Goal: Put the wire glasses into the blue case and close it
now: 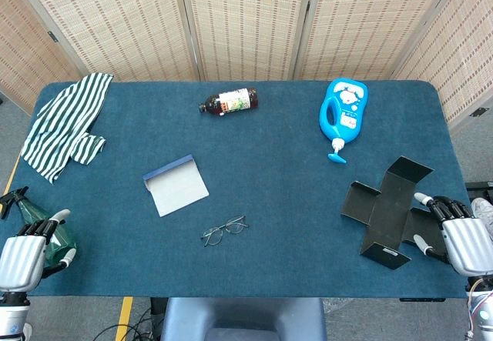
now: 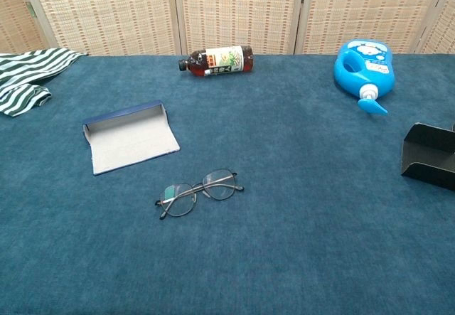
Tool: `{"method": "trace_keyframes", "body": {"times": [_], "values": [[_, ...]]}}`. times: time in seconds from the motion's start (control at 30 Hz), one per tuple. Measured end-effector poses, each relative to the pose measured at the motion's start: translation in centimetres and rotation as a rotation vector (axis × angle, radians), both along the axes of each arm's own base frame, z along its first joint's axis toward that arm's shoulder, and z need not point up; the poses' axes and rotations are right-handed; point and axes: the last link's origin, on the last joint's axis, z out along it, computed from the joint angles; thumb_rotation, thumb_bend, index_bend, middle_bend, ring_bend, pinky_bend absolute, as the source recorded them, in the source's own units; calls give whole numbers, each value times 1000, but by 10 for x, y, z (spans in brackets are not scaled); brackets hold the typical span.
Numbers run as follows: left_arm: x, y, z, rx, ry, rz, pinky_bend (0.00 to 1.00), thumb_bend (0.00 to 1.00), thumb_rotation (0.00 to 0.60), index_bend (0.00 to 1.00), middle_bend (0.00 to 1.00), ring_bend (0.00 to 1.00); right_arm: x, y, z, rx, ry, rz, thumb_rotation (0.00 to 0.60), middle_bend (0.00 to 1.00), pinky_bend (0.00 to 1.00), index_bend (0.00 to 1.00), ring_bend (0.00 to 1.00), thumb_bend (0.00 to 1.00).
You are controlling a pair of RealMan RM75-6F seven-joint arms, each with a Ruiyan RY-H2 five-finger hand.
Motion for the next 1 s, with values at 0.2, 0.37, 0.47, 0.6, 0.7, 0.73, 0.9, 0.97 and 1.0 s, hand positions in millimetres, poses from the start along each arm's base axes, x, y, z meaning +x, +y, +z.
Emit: {"method": "trace_keyframes", "body": {"times": [0.2,0.37,0.47,0.6,0.7,0.73,0.9,0.97,1.0], "values": [[7,2,2,-2,-9,-53,387,290,600,230,362,352,3,-3,1,0,8,9,600,288,231,171,230,259],[19,7,3,-27,-34,-148,522,290,600,243,434,428,8,-7,0,-3,10,20,600,288,231,171,230,259],[30,13,1,-67,-34,-234,654,290,600,242,512,533,10,-9,-1,0,9,21,600,288,231,171,229,259],[51,25,-6,-159,-22,-367,820,290,600,236,623,619,11,-9,-3,6,7,22,600,288,231,171,230,259],[70,32,-15,-239,0,-453,881,290,600,233,706,683,12,-8,-5,17,7,21,600,288,231,172,230,259],[77,35,-18,-263,6,-481,898,290,600,233,738,713,12,-8,-5,18,7,20,600,288,231,171,230,259],[106,47,-37,-379,34,-588,967,290,600,237,874,858,11,-7,-5,17,5,15,600,288,231,171,230,261],[114,50,-42,-409,39,-615,992,292,600,244,929,914,11,-6,-4,15,6,12,600,288,231,171,230,261],[119,53,-47,-433,41,-630,999,304,600,249,953,937,10,-6,-4,14,7,10,600,288,231,171,230,262]]}}
